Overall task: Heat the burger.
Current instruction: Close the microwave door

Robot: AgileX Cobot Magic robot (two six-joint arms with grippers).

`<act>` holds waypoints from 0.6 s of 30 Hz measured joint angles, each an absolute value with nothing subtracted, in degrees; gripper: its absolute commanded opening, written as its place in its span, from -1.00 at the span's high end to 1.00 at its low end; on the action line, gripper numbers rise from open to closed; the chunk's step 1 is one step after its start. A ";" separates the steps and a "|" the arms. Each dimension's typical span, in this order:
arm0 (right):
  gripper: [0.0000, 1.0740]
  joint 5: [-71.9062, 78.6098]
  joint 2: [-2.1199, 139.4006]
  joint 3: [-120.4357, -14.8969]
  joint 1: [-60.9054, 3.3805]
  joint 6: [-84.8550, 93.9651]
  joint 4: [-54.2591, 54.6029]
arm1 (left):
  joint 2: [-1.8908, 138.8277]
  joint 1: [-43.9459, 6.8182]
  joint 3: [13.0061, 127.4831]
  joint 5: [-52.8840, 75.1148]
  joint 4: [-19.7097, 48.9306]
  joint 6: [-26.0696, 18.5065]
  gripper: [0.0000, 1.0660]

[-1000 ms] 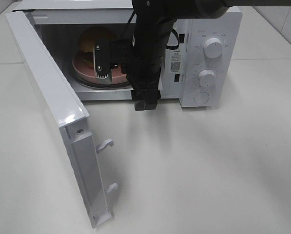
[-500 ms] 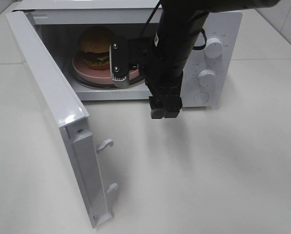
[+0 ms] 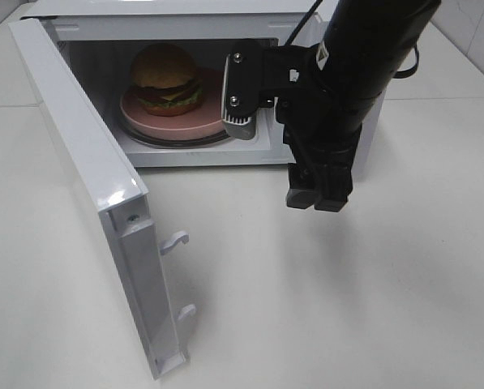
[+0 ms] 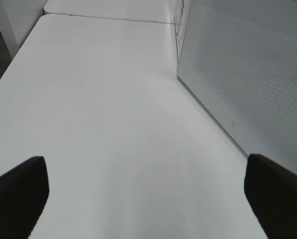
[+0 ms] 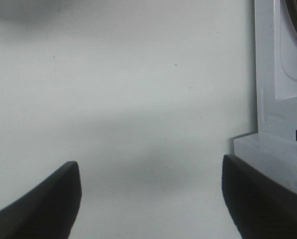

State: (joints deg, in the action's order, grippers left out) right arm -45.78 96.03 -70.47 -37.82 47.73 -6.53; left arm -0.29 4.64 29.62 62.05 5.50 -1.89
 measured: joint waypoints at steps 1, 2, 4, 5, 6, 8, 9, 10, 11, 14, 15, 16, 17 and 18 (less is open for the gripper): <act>-0.44 -45.78 94.25 -68.81 -37.82 46.52 -6.47 | -0.29 4.64 29.62 62.05 5.50 -1.89 -0.89; -0.44 -45.78 94.25 -68.81 -37.82 46.52 -6.47 | -0.29 4.64 29.62 62.05 5.50 -1.89 -0.89; -0.44 -45.78 91.33 -66.18 -37.82 44.52 -6.47 | -0.29 4.64 29.62 62.05 5.50 -1.89 -0.89; -0.44 -45.78 91.33 -66.18 -37.82 44.52 -6.47 | -0.29 4.64 29.62 62.05 5.50 -1.89 -0.89; -0.44 -45.78 90.58 -65.49 -37.82 43.77 -6.47 | -0.29 4.64 29.62 62.05 5.50 -1.89 -0.89; -0.43 -45.78 88.75 -64.00 -37.82 42.11 -6.47 | -0.29 4.64 29.62 62.05 5.50 -1.89 -0.89; -0.43 -45.78 87.89 -63.14 -37.76 41.20 -6.53 | -0.29 4.64 29.62 62.05 5.50 -1.89 -0.89; -0.43 -45.78 86.63 -61.65 -37.13 38.90 -6.42 | -0.29 4.64 29.62 62.05 5.50 -1.89 -0.89; -0.43 -45.78 86.63 -61.65 -37.13 38.90 -6.42 | -0.29 4.64 29.62 62.05 5.50 -1.89 -0.89; -0.42 -45.78 85.20 -59.24 -35.12 34.95 -6.65 | -0.29 4.64 29.62 62.05 5.50 -1.89 -0.89; -0.42 -45.72 84.80 -58.44 -34.21 33.29 -6.65 | -0.29 4.64 29.62 62.05 5.50 -1.89 -0.89; -0.42 -45.66 84.05 -57.24 -31.97 29.79 -6.76 | -0.29 4.64 29.62 62.05 5.50 -1.89 -0.89; -0.42 -45.66 84.05 -57.24 -31.97 29.79 -6.76 | -0.29 4.64 29.62 62.05 5.50 -1.89 -0.89; -0.42 -45.26 83.54 -56.26 -29.56 25.32 -7.39 | -0.29 4.64 29.62 62.05 5.50 -1.89 -0.89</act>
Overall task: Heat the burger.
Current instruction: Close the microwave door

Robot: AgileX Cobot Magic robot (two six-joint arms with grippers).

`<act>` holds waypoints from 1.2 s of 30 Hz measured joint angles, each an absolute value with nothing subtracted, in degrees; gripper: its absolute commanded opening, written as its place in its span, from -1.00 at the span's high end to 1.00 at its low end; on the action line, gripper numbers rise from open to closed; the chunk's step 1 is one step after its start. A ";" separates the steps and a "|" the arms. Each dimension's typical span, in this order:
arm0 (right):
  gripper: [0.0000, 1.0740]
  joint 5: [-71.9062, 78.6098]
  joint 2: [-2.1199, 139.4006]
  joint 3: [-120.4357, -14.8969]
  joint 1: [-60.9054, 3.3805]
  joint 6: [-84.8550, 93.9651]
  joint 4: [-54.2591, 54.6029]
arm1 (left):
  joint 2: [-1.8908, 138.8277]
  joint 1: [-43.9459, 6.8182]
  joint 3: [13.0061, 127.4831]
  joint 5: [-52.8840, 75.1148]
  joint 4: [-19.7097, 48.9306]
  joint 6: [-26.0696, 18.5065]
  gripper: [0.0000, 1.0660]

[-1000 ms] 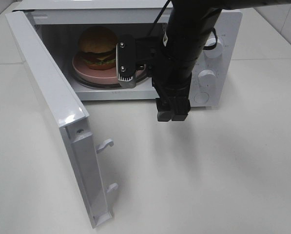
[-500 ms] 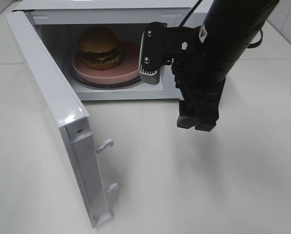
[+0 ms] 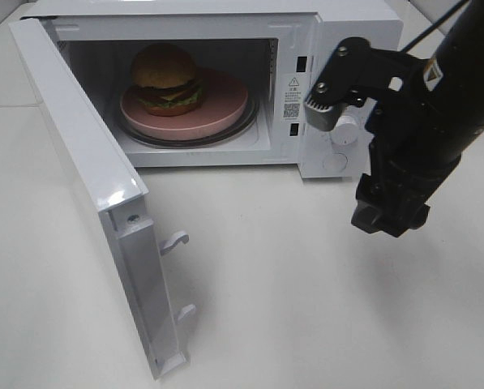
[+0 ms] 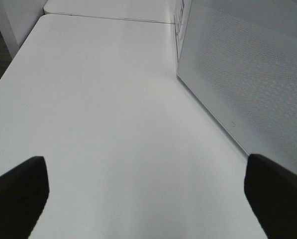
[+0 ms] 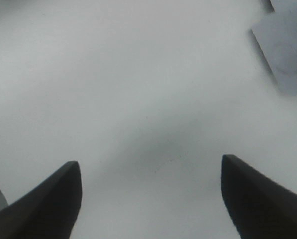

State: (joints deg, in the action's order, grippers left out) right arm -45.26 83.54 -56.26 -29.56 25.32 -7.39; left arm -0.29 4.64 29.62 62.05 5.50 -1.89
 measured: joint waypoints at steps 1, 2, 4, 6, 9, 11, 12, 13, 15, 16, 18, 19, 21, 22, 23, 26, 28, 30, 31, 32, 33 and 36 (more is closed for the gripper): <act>-0.42 -44.75 83.31 -55.75 -28.07 22.86 -7.79 | -0.29 4.64 29.62 62.05 5.50 -1.89 -0.89; -0.42 -44.75 83.31 -55.75 -28.07 22.86 -7.79 | -0.29 4.64 29.62 62.05 5.50 -1.89 -0.89; -0.42 -43.89 83.08 -54.72 -23.55 15.93 -8.14 | -0.29 4.64 29.62 62.05 5.50 -1.89 -0.89; -0.42 -42.80 83.08 -54.03 -20.40 11.80 -8.19 | -0.29 4.64 29.62 62.05 5.50 -1.89 -0.89; -0.42 -41.48 83.08 -53.46 -16.16 5.90 -8.14 | -0.29 4.64 29.62 62.05 5.50 -1.89 -0.89; -0.42 -40.74 83.08 -53.40 -13.29 2.92 -8.14 | -0.29 4.64 29.62 62.05 5.50 -1.89 -0.89; -0.42 -40.34 83.08 -53.40 -11.75 1.83 -8.02 | -0.29 4.64 29.62 62.05 5.50 -1.89 -0.89; -0.42 -40.34 83.08 -53.40 -11.75 1.83 -8.02 | -0.29 4.64 29.62 62.05 5.50 -1.89 -0.89; -0.42 -39.88 83.08 -53.40 -8.65 -0.46 -7.96 | -0.29 4.64 29.62 62.05 5.50 -1.89 -0.89; -0.42 -40.11 83.08 -53.40 -6.36 -1.89 -8.08 | -0.29 4.64 29.62 62.05 5.50 -1.89 -0.89; -0.42 -40.34 83.08 -53.40 -5.61 -2.41 -8.19 | -0.29 4.64 29.62 62.05 5.50 -1.89 -0.89; -0.42 -41.71 83.08 -53.40 -4.64 -2.86 -8.42 | -0.29 4.64 29.62 62.05 5.50 -1.89 -0.89; -0.42 -42.34 83.02 -53.17 -4.53 -2.92 -8.48 | -0.29 4.64 29.62 62.05 5.50 -1.89 -0.89; -0.42 -43.49 82.33 -52.14 -4.47 -2.98 -8.48 | -0.29 4.64 29.62 62.05 5.50 -1.89 -0.89; -0.42 -43.83 81.59 -51.22 -4.47 -3.04 -8.31 | -0.29 4.64 29.62 62.05 5.50 -1.89 -0.89; -0.42 -44.75 75.92 -46.58 -4.47 -3.27 -7.05 | -0.29 4.64 29.62 62.05 5.50 -1.89 -0.89; -0.42 -45.03 73.63 -45.26 -4.47 -3.27 -6.76 | -0.29 4.64 29.62 62.05 5.50 -1.89 -0.89; -0.42 -45.21 71.10 -43.95 -4.47 -3.27 -6.53 | -0.29 4.64 29.62 62.05 5.50 -1.89 -0.89; -0.42 -45.38 65.83 -41.65 -4.47 -3.21 -6.13 | -0.29 4.64 29.62 62.05 5.50 -1.89 -0.89; -0.42 -45.78 60.91 -39.59 -4.47 -2.75 -5.39 | -0.29 4.64 29.62 62.05 5.50 -1.89 -0.89; -0.42 -45.78 60.91 -39.59 -4.47 -2.75 -5.39 | -0.29 4.64 29.62 62.05 5.50 -1.89 -0.89; -0.42 -46.29 53.00 -36.55 -4.47 -1.89 -4.81 | -0.29 4.64 29.62 62.05 5.50 -1.89 -0.89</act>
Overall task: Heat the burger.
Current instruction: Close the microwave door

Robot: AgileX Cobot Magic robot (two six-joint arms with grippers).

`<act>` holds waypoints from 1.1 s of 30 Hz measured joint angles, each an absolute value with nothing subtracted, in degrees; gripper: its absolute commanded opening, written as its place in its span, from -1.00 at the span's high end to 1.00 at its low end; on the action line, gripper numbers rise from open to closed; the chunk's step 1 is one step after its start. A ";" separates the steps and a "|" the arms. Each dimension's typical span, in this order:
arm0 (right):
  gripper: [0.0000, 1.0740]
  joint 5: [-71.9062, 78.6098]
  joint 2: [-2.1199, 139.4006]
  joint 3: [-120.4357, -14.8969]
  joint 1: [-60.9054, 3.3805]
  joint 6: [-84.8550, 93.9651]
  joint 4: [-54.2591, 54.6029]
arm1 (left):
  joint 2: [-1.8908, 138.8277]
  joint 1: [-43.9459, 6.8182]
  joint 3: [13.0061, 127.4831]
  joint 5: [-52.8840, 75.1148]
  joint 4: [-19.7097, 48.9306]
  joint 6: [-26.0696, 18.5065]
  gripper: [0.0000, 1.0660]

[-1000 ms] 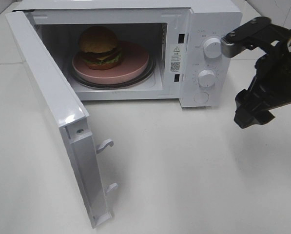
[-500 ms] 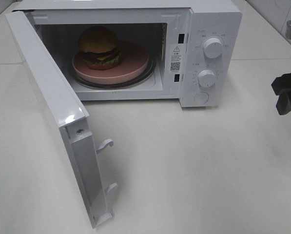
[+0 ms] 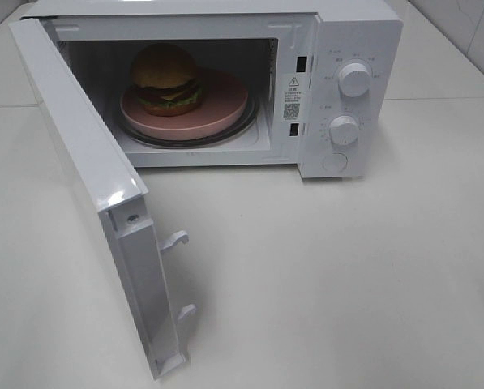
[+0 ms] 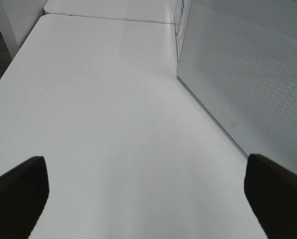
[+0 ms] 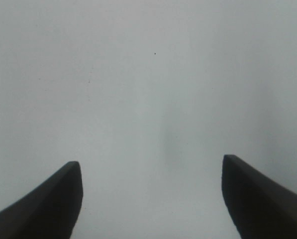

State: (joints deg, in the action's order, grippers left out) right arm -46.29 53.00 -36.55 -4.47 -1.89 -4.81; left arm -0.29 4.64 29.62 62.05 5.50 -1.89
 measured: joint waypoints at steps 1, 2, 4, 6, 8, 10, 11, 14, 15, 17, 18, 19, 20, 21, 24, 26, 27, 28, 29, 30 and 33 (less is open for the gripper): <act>-0.42 -46.47 50.76 -35.87 -4.47 -1.78 -4.64 | -0.29 4.64 29.62 62.05 5.50 -1.89 -0.89; -0.42 -46.47 50.76 -35.87 -4.47 -1.78 -4.64 | -0.29 4.64 29.62 62.05 5.50 -1.89 -0.89; -0.42 -47.38 42.80 -33.80 -4.47 -1.43 -4.01 | -0.29 4.64 29.62 62.05 5.50 -1.89 -0.89; -0.42 -48.64 38.22 -32.60 -4.47 -1.43 -3.61 | -0.29 4.64 29.62 62.05 5.50 -1.89 -0.89; -0.42 -50.13 33.40 -31.17 -4.47 -1.38 -3.61 | -0.29 4.64 29.62 62.05 5.50 -1.89 -0.89; -0.42 -50.88 31.57 -30.65 -4.47 -1.32 -3.61 | -0.29 4.64 29.62 62.05 5.50 -1.89 -0.89; -0.42 -52.71 27.10 -29.97 -4.47 -1.32 -3.61 | -0.29 4.64 29.62 62.05 5.50 -1.89 -0.89; -0.42 -53.63 21.14 -29.51 -4.47 -1.32 -3.61 | -0.29 4.64 29.62 62.05 5.50 -1.89 -0.89; -0.42 -54.03 17.65 -29.39 -4.47 -1.32 -3.61 | -0.29 4.64 29.62 62.05 5.50 -1.89 -0.89; -0.42 -54.03 15.81 -29.39 -4.47 -1.32 -3.61 | -0.29 4.64 29.62 62.05 5.50 -1.89 -0.89; -0.42 -54.03 12.49 -29.22 -4.47 -1.32 -3.61 | -0.29 4.64 29.62 62.05 5.50 -1.89 -0.89; -0.42 -54.03 12.49 -29.22 -4.47 -1.32 -3.61 | -0.29 4.64 29.62 62.05 5.50 -1.89 -0.89; -0.42 -54.26 11.00 -29.05 -4.47 -1.32 -3.61 | -0.29 4.64 29.62 62.05 5.50 -1.89 -0.89; -0.42 -54.55 8.71 -28.82 -4.47 -1.32 -3.61 | -0.29 4.64 29.62 62.05 5.50 -1.89 -0.89; -0.42 -54.72 6.36 -28.76 -4.47 -1.32 -3.61 | -0.29 4.64 29.62 62.05 5.50 -1.89 -0.89; -0.42 -54.95 5.50 -28.76 -4.47 -1.32 -3.61 | -0.29 4.64 29.62 62.05 5.50 -1.89 -0.89; -0.42 -54.95 5.50 -28.76 -4.47 -1.32 -3.61 | -0.29 4.64 29.62 62.05 5.50 -1.89 -0.89; -0.42 -54.95 5.04 -28.76 -4.47 -1.32 -3.61 | -0.29 4.64 29.62 62.05 5.50 -1.89 -0.89; -0.42 -55.00 4.41 -28.76 -4.47 -1.32 -3.61 | -0.29 4.64 29.62 62.05 5.50 -1.89 -0.89; -0.42 -55.00 4.41 -28.76 -4.47 -1.32 -3.61 | -0.29 4.64 29.62 62.05 5.50 -1.89 -0.89; -0.42 -55.18 3.04 -28.76 -4.47 -1.32 -3.61 | -0.29 4.64 29.62 62.05 5.50 -1.89 -0.89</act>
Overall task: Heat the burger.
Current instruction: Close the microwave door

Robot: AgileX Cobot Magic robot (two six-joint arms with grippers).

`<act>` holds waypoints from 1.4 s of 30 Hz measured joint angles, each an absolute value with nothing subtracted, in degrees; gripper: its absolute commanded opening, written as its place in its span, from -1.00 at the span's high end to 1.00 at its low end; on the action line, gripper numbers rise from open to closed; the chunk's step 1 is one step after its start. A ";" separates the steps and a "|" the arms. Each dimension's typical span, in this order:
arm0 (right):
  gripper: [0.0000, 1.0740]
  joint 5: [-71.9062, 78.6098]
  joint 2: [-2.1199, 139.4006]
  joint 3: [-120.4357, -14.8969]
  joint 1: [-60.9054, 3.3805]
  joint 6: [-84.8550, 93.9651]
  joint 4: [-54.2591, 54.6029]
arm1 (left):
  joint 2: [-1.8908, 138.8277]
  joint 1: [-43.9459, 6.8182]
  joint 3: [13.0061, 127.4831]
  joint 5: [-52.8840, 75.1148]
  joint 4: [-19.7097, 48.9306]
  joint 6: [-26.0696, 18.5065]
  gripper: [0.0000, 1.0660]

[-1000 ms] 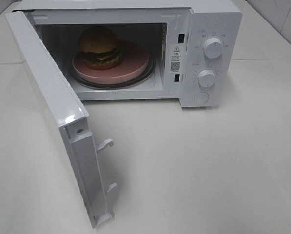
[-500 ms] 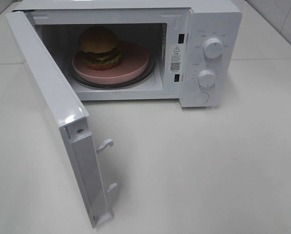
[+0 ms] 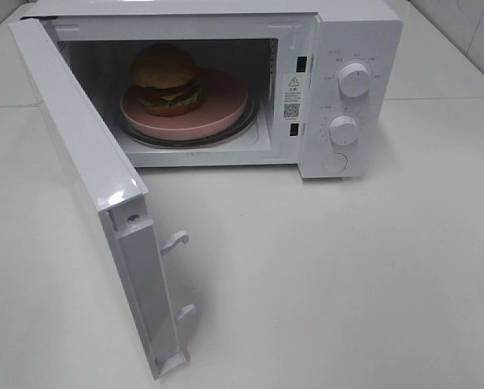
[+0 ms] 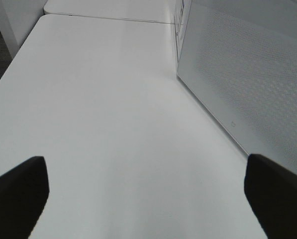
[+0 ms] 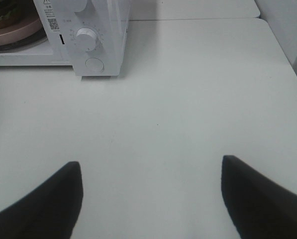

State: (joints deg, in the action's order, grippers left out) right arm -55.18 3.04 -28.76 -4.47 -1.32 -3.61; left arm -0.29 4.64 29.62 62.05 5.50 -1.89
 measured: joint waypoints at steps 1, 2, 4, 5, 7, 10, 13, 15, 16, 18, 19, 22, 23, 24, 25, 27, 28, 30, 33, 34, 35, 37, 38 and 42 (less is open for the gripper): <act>-0.42 -55.35 1.83 -28.76 -4.47 -1.32 -3.61 | -0.29 4.64 29.62 62.05 5.50 -1.89 -0.89; -0.42 -55.35 1.83 -28.76 -4.47 -1.32 -3.61 | -0.29 4.64 29.62 62.05 5.50 -1.89 -0.89; -0.42 -55.41 -0.11 -28.76 -4.47 -1.32 -3.61 | -0.29 4.64 29.62 62.05 5.50 -1.89 -0.89; -0.42 -55.41 -0.11 -28.76 -4.47 -1.32 -3.61 | -0.29 4.64 29.62 62.05 5.50 -1.89 -0.89; -0.42 -55.41 -0.23 -28.76 -4.47 -1.32 -3.61 | -0.29 4.64 29.62 62.05 5.50 -1.89 -0.89; -0.42 -55.41 -0.23 -28.76 -4.47 -1.32 -3.61 | -0.29 4.64 29.62 62.05 5.50 -1.89 -0.89; -0.42 -55.41 -0.23 -28.76 -4.47 -1.32 -3.61 | -0.29 4.64 29.62 62.05 5.50 -1.89 -0.89; -0.42 -55.41 -0.23 -28.76 -4.47 -1.32 -3.61 | -0.29 4.64 29.62 62.05 5.50 -1.89 -0.89; -0.42 -55.41 -0.23 -28.76 -4.47 -1.32 -3.61 | -0.29 4.64 29.62 62.05 5.50 -1.89 -0.89; -0.43 -55.41 -0.23 -28.76 -4.47 -1.32 -3.61 | -0.29 4.64 29.62 62.05 5.50 -1.89 -0.89; -0.43 -55.41 -0.23 -28.76 -4.47 -1.32 -3.61 | -0.29 4.64 29.62 62.05 5.50 -1.89 -0.89; -0.43 -55.46 -0.23 -28.76 -4.47 -0.86 -3.50 | -0.29 4.64 29.62 62.05 5.50 -1.89 -0.89; -0.43 -55.46 -0.23 -28.76 -4.47 -0.80 -3.50 | -0.29 4.64 29.62 62.05 5.50 -1.89 -0.89; -0.43 -55.46 -0.23 -28.76 -4.47 -0.80 -3.50 | -0.29 4.64 29.62 62.05 5.50 -1.89 -0.89; -0.48 -55.46 -0.23 -28.76 -4.47 -0.80 -3.50 | -0.29 4.64 29.62 62.05 5.50 -1.89 -0.89; -0.54 -55.46 -0.23 -28.76 -4.47 -0.80 -3.50 | -0.29 4.64 29.62 62.05 5.50 -1.89 -0.89; -0.65 -55.46 -0.23 -28.76 -4.47 -0.86 -3.50 | -0.29 4.64 29.62 62.05 5.50 -1.89 -0.89; -0.70 -55.46 -0.23 -28.76 -4.47 -0.86 -3.55 | -0.29 4.64 29.62 62.05 5.50 -1.89 -0.89; -0.84 -55.46 -0.23 -28.76 -4.47 -0.86 -3.55 | -0.29 4.64 29.62 62.05 5.50 -1.89 -0.89; -0.86 -55.46 -0.23 -28.76 -4.47 -0.86 -3.55 | -0.29 4.64 29.62 62.05 5.50 -1.89 -0.89; -0.86 -55.46 -0.23 -28.76 -4.47 -0.86 -3.55 | -0.29 4.64 29.62 62.05 5.50 -1.89 -0.89; -0.81 -55.46 -0.23 -28.76 -4.47 -0.86 -3.55 | -0.29 4.64 29.62 62.05 5.50 -1.89 -0.89; -0.81 -55.46 -0.23 -28.76 -4.47 -0.86 -3.55 | -0.29 4.64 29.62 62.05 5.50 -1.89 -0.89; -0.62 -55.46 -0.23 -28.76 -4.47 -0.86 -3.55 | -0.29 4.64 29.62 62.05 5.50 -1.89 -0.89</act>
State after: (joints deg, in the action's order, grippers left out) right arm -55.46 -0.23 -28.76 -4.47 -0.86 -3.55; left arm -0.29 4.64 29.62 62.05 5.50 -1.89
